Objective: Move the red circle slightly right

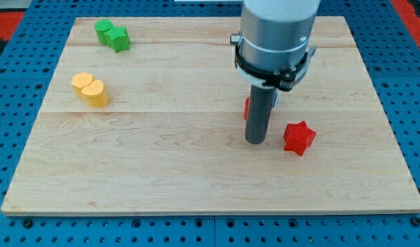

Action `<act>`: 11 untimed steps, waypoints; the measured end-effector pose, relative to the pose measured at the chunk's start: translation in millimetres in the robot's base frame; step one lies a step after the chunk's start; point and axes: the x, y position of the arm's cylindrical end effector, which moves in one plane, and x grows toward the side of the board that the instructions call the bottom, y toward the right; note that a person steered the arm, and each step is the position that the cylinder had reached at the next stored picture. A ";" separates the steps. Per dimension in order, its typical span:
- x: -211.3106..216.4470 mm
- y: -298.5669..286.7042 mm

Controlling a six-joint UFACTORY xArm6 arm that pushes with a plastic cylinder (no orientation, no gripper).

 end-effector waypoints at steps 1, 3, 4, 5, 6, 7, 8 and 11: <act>6.0 23.9; 7.5 53.9; 9.9 -10.1; 0.3 -51.9; -23.9 -58.4; -52.4 -58.4; -72.2 -57.5; -70.2 16.5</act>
